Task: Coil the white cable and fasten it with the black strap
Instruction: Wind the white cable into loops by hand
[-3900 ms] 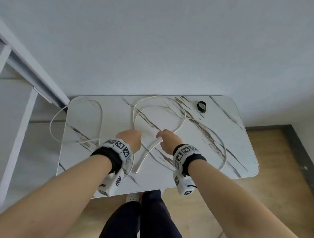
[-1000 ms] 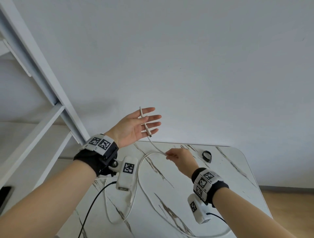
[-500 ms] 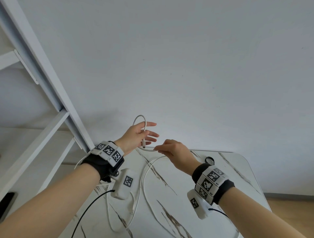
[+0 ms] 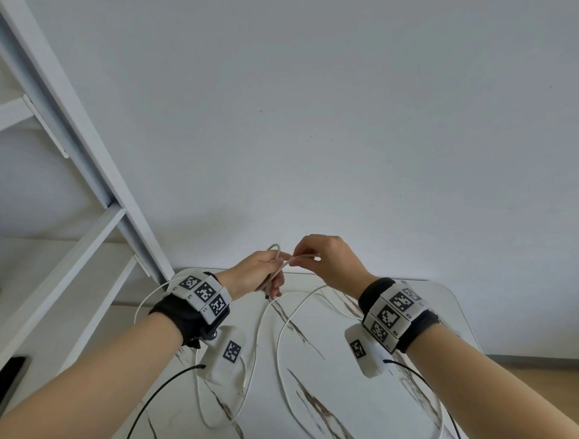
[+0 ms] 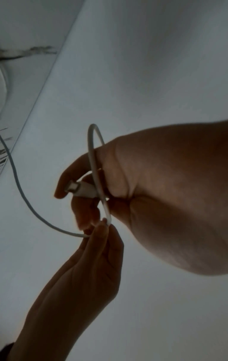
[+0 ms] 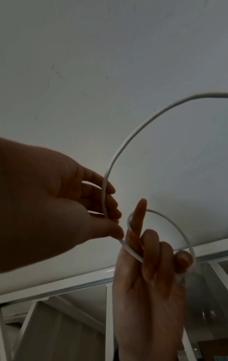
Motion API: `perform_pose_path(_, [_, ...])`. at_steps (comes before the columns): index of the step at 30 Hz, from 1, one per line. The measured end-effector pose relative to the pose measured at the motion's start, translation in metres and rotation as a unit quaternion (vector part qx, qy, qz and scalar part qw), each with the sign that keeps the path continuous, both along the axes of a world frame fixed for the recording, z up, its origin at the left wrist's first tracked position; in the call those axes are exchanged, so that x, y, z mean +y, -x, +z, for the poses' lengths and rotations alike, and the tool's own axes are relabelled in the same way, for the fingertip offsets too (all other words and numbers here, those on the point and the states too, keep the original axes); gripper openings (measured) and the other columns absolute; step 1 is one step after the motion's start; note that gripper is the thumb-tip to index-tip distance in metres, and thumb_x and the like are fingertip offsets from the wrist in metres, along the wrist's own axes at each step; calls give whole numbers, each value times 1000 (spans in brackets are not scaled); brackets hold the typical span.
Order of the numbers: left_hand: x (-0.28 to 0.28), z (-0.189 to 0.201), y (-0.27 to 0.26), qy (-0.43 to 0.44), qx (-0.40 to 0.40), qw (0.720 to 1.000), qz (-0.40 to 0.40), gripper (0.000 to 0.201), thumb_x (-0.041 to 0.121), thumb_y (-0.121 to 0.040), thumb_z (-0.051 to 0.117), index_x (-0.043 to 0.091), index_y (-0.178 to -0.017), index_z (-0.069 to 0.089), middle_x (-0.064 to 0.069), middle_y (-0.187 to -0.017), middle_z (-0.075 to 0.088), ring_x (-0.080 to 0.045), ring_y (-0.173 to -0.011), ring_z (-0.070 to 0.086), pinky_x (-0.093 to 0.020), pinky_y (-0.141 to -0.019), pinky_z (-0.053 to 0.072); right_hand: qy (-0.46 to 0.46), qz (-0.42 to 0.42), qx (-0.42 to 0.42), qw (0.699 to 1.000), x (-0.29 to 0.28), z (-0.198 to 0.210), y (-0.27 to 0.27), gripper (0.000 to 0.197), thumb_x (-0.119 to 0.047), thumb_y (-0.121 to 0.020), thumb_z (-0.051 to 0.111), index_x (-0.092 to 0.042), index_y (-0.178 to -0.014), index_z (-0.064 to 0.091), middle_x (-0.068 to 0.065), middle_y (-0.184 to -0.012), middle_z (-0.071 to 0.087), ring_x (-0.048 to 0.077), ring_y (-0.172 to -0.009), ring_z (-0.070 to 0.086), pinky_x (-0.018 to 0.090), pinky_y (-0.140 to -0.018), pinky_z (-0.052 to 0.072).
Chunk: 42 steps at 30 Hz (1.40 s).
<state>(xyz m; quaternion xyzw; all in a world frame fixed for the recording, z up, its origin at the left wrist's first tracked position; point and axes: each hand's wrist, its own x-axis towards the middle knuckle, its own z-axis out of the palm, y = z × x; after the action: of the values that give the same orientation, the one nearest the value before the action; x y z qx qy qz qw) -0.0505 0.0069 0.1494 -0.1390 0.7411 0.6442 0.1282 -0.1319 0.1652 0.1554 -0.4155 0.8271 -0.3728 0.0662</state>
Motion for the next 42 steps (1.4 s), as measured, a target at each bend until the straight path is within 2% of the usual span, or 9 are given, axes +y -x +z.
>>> perform_pose_path(6, [4,1,-9,-101,-52,994,-3,45,36,-101,30,3,-120,54,1,-52,28,-14,-44,32,-28,-62,50,-21,6,22,1000,2,2,9,11,-13,-85,65,-11,-94,70,4,-93,71,20,-86,67,40,-82,53])
perform_pose_path(17, [2,23,-21,-239,-80,964,-89,37,24,-97,36,2,-112,61,6,-54,27,-9,-43,29,-28,-60,49,-23,-42,-55,997,-8,-20,5,18,-24,-88,61,-17,-101,72,1,-103,74,18,-97,66,33,-88,49])
perform_pose_path(22, [1,36,-19,-330,-26,941,-72,36,20,-96,39,1,-111,65,1,-60,43,-11,-52,47,-36,-73,56,-18,-75,-87,993,-15,-32,1,26,-20,-91,54,-20,-67,63,-3,-53,52,18,-54,42,30,-58,37])
perform_pose_path(25, [2,41,-14,-367,-3,928,-55,36,18,-96,37,-3,-113,61,-2,-67,56,-15,-62,61,-41,-79,57,-28,-79,-109,991,-22,-33,-5,23,-16,-92,49,-17,-78,67,1,-63,60,16,-60,51,26,-61,41])
perform_pose_path(28, [4,44,-11,-404,8,913,-50,36,16,-95,37,-5,-114,60,-6,-73,64,-20,-72,68,-45,-81,57,-59,-61,-87,993,-29,-35,-12,38,-6,-91,41,-27,-59,44,-8,-56,45,8,-53,41,13,-51,30])
perform_pose_path(31, [6,47,-6,-439,26,897,-40,39,15,-97,34,-4,-110,65,-7,-76,70,-22,-75,71,-49,-86,54,-49,-65,-112,990,-36,-42,-15,30,-3,-90,41,-23,-69,44,-4,-67,49,13,-64,46,24,-62,39])
perform_pose_path(34, [5,56,1,-466,62,882,-19,40,15,-96,33,-3,-107,67,-6,-74,72,-20,-76,72,-47,-83,56,-26,-63,-136,988,-39,-50,-18,23,-8,-91,47,-17,-72,55,-3,-67,59,11,-63,53,22,-62,42])
perform_pose_path(36, [1,63,5,-479,86,874,-2,38,14,-96,34,-2,-106,67,-5,-75,71,-19,-76,72,-46,-82,57,-26,-56,-162,985,-39,-56,-20,13,-11,-91,51,-10,-90,63,6,-86,72,20,-81,66,30,-76,51])
perform_pose_path(42, [-11,70,31,-482,144,859,98,29,14,-100,34,0,-107,58,-6,-83,71,-18,-84,71,-45,-90,54,-41,-54,-245,967,-36,-72,-33,16,-10,-93,41,-13,-109,45,2,-85,67,29,-89,66,42,-85,52])
